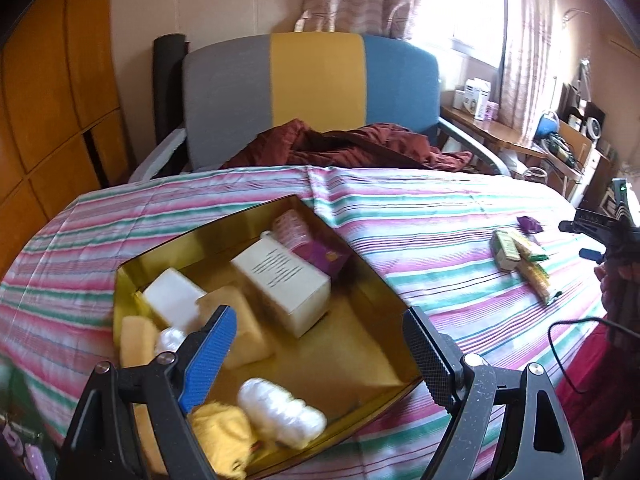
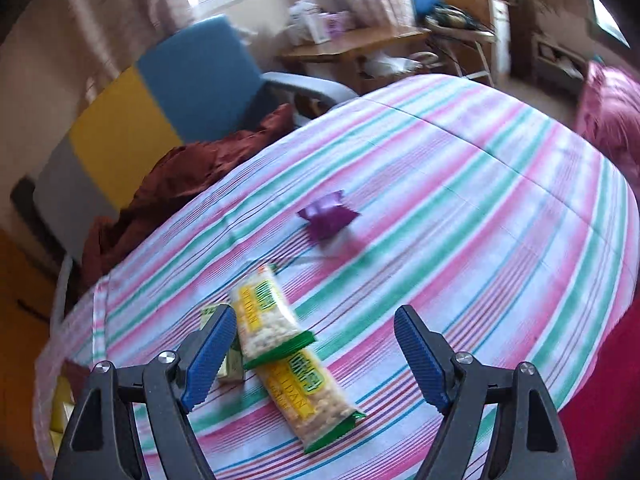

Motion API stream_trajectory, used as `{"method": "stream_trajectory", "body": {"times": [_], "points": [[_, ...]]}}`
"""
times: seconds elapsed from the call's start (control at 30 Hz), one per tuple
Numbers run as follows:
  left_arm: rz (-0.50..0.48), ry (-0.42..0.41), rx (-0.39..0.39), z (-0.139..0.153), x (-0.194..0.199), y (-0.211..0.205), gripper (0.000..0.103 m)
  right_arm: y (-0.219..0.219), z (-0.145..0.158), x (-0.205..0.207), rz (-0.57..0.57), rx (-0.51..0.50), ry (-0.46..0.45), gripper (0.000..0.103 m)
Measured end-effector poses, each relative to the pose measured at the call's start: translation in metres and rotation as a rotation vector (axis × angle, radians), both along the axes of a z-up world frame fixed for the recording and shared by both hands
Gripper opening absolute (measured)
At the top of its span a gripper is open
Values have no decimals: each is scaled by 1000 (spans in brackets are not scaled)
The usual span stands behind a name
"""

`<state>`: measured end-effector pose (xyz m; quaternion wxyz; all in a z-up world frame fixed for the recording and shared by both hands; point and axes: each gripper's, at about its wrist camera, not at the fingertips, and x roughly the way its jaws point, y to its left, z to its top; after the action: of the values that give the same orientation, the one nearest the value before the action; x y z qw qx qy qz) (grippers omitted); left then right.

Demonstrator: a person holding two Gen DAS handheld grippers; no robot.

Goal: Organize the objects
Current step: 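Move both grippers back from the tray toward the snack packets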

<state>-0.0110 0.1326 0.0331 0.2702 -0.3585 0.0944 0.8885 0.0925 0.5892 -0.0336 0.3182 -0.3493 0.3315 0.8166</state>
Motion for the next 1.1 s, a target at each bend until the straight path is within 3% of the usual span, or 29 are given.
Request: {"method": "stream_trajectory", "body": {"times": [0.17, 0.47, 0.67, 0.83, 1.1], "points": [[-78, -3, 3, 4, -2, 38, 85, 8, -10, 8, -21, -98, 21, 83], [-199, -46, 17, 5, -12, 110, 85, 8, -15, 3, 28, -140, 27, 83], [-271, -122, -1, -14, -16, 163, 85, 8, -19, -2, 53, -165, 27, 83], [-319, -185, -30, -33, -18, 207, 79, 11, -22, 0, 54, -196, 36, 83], [-400, -218, -53, -52, -16, 270, 75, 16, -29, -1, 56, -258, 56, 83]]}}
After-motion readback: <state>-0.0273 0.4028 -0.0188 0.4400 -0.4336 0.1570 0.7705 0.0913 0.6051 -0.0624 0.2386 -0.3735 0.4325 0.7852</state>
